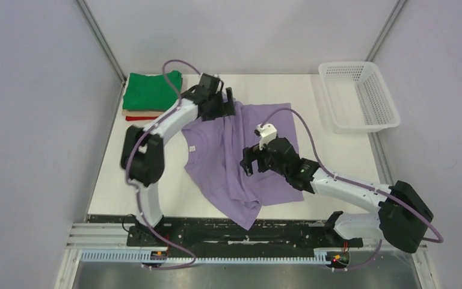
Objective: Fold and stack the t-shirts
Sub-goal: Flatten out the tshirt
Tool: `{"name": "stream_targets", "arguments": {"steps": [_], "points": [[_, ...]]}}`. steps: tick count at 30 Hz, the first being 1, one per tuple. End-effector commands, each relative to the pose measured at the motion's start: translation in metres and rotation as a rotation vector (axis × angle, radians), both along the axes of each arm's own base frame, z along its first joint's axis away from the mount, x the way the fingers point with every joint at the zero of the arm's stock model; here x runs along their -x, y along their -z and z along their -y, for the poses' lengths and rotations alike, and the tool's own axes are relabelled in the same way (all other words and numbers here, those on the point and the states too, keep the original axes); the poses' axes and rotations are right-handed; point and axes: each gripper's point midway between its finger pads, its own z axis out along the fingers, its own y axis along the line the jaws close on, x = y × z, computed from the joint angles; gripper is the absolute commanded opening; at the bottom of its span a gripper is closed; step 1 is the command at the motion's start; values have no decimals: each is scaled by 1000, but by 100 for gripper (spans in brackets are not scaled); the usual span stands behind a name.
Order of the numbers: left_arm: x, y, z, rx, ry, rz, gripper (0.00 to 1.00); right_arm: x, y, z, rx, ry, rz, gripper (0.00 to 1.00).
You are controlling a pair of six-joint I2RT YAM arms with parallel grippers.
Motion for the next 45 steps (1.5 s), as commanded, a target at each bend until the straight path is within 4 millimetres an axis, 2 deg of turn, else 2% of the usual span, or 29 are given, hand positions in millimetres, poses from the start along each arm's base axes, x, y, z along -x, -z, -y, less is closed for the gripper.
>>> {"name": "stream_targets", "arguments": {"steps": [1,2,4,6,10,14,17,21,24,28,30,33,37,39,42,45], "points": [[44,-50,-14,121,-25,130,100,-54,12,57,-6,271,-47,98],[58,-46,-13,159,-30,116,100,-61,18,62,2,288,-60,98],[87,-22,-10,214,-29,62,100,-73,33,65,37,301,-93,98],[106,-5,-9,245,-39,14,100,-82,47,63,53,307,-139,98],[131,27,-9,285,-63,-60,100,-95,67,53,47,303,-209,98],[145,51,-16,268,-79,-106,100,-94,88,64,69,350,-251,98],[149,71,-35,188,-128,-130,100,-88,100,86,83,398,-274,98],[153,86,-80,40,-221,-181,100,-73,118,119,107,467,-317,98],[153,85,-124,-45,-322,-189,100,-60,125,140,117,500,-336,98],[163,78,-171,-113,-404,-206,100,-41,127,156,147,507,-356,98],[169,72,-188,-151,-439,-198,100,-30,126,155,127,484,-373,98],[171,55,-202,-200,-452,-166,100,-11,121,147,64,431,-404,98],[162,27,-209,-228,-449,-113,100,11,115,142,26,378,-435,98],[153,12,-199,-179,-417,-79,100,13,108,142,11,369,-414,98],[135,-8,-170,-36,-335,-13,100,-3,89,147,9,404,-325,98],[121,-13,-146,68,-276,8,100,-30,67,155,21,481,-229,98]]}}
